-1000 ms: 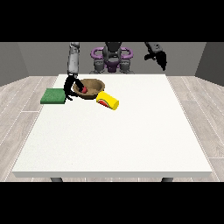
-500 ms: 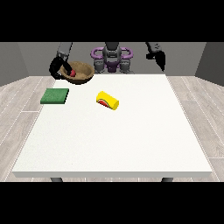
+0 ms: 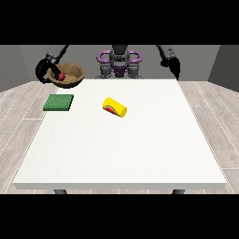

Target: Pick the cup and pour the ball into the bowl, then pick the bowl and place it on the pad

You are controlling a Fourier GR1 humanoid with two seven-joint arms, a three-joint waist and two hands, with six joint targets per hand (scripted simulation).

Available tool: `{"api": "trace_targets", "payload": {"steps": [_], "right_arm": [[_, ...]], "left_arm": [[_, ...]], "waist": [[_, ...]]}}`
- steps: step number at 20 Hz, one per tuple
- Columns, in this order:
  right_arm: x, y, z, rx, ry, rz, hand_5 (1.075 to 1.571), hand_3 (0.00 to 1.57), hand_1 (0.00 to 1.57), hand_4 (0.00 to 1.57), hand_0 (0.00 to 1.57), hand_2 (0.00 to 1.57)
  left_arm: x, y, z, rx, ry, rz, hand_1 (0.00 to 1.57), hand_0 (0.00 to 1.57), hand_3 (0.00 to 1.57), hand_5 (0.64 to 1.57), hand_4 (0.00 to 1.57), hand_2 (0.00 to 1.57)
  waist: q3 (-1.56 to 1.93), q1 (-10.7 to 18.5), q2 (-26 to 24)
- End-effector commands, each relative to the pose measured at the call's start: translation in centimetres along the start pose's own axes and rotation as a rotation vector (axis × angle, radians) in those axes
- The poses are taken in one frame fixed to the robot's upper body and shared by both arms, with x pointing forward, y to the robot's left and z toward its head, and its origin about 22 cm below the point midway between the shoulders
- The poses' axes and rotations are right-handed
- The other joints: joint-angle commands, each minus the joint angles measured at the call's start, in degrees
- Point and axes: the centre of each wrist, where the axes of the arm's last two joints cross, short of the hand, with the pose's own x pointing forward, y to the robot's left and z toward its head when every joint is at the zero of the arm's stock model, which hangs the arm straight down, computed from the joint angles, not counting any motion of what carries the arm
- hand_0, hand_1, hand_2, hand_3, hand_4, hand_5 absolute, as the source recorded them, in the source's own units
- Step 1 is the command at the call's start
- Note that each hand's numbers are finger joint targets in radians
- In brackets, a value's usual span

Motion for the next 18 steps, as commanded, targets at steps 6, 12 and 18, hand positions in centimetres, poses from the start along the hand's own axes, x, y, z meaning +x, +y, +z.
{"api": "trace_targets", "payload": {"steps": [6,12,18], "right_arm": [[-2.2,-6.3,-0.2,-0.120,-0.032,-0.074,1.571,0.00,1.57,0.88,1.57,1.57],[-3.0,-3.9,0.1,-0.170,-0.098,-0.099,1.566,0.00,1.57,0.80,1.57,1.57],[-2.5,-7.1,-0.6,-0.209,-0.122,-0.148,1.567,0.00,1.57,0.69,1.57,1.57]], "left_arm": [[6.5,12.1,-2.0,0.050,-0.159,0.015,0.00,0.00,0.00,1.562,1.32,0.00],[6.7,19.5,0.3,0.134,-0.215,0.041,0.00,0.00,0.00,1.571,1.27,0.00],[7.5,21.5,0.9,0.112,-0.234,0.049,0.00,0.00,0.00,1.557,1.19,0.00]], "waist": [[0.07,4.80,5.19],[0.00,4.84,8.72],[0.05,5.12,11.46]]}}
